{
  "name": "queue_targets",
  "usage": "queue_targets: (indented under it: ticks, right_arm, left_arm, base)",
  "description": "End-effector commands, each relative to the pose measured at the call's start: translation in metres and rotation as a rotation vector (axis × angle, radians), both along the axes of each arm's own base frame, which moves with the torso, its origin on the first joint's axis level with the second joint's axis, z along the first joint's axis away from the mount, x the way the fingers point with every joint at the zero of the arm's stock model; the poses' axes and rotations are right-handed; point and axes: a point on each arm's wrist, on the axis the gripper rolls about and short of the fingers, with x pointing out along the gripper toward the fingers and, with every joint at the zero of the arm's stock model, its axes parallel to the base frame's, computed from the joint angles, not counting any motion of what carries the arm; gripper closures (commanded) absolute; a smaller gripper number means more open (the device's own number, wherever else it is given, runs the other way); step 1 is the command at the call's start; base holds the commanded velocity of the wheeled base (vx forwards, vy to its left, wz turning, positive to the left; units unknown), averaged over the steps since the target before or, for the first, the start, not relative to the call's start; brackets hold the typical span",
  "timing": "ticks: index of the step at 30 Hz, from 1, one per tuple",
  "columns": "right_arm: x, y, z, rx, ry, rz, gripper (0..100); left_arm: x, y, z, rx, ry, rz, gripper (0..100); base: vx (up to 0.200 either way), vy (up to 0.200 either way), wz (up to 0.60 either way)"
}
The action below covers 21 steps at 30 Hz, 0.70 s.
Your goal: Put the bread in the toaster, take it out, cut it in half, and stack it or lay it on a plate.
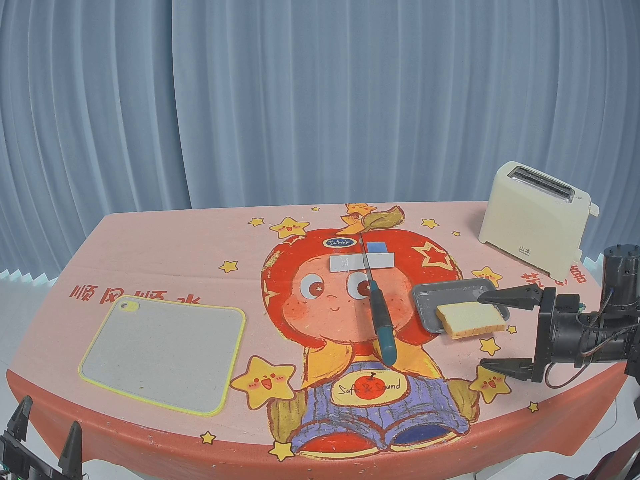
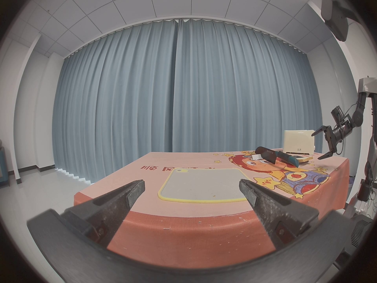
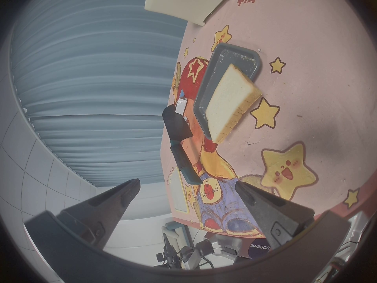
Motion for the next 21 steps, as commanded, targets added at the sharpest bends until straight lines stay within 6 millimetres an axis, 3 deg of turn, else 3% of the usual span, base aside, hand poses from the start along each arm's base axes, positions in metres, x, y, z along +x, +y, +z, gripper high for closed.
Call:
queue_targets:
  ticks: [1,21]
  right_arm:
    - [-0.001,0.001,-0.002,-0.011,0.003,-0.011,0]
    - [0.01,0.002,-0.015,-0.045,0.056,-0.044,0]
  left_arm:
    - [0.0,0.0,-0.005,0.0,0.001,0.0,0]
    - [0.0,0.0,-0.005,0.0,0.001,0.0,0]
  base:
    - [0.0,0.0,0.0]
    - [0.0,0.0,0.0]
